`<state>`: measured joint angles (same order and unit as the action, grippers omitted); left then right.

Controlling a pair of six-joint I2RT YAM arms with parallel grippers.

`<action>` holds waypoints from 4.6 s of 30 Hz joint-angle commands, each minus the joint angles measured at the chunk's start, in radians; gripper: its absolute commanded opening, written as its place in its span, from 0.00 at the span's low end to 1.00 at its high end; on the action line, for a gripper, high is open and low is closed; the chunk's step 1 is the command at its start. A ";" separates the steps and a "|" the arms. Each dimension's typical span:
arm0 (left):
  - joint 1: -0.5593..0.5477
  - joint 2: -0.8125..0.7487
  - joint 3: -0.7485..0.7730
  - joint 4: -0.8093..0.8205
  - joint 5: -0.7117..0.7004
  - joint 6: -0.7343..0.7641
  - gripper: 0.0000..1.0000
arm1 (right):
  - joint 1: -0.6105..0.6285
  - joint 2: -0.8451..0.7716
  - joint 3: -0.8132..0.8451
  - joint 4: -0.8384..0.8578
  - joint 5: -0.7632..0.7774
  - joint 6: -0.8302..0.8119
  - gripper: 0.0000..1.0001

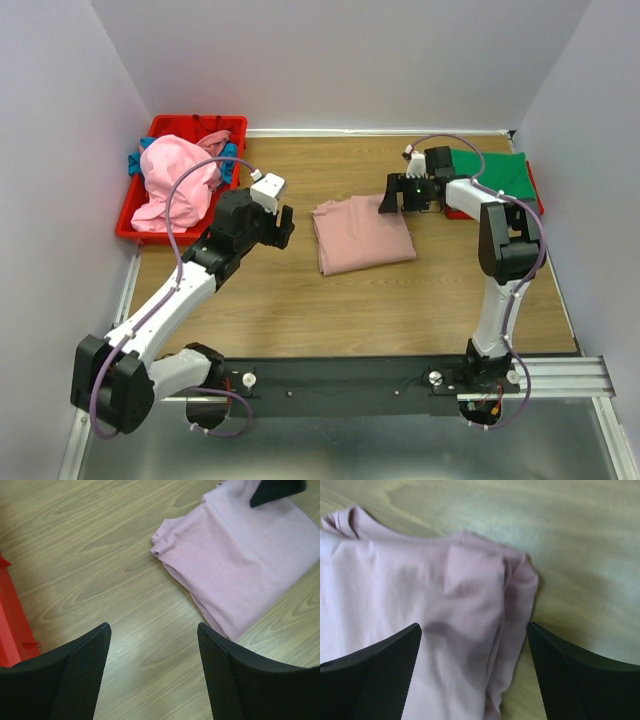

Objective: Fold and stack the t-shirts
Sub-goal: Neatly place the folded tshirt to the corner

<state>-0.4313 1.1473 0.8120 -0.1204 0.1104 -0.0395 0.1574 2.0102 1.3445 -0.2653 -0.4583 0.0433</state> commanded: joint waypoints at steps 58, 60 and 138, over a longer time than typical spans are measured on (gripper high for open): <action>0.000 -0.227 -0.051 0.082 0.049 0.007 0.77 | -0.256 0.013 0.711 -0.557 -0.112 -0.160 0.00; 0.000 -0.228 -0.051 0.084 0.048 0.009 0.77 | -0.256 0.005 0.734 -0.563 -0.088 -0.169 0.00; -0.001 -0.205 -0.054 0.085 0.052 0.015 0.77 | -0.349 0.099 0.869 -0.457 0.405 -0.424 0.00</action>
<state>-0.4313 0.9356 0.7696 -0.0525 0.1356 -0.0334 -0.1852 2.0827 2.2074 -0.8211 -0.1532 -0.3492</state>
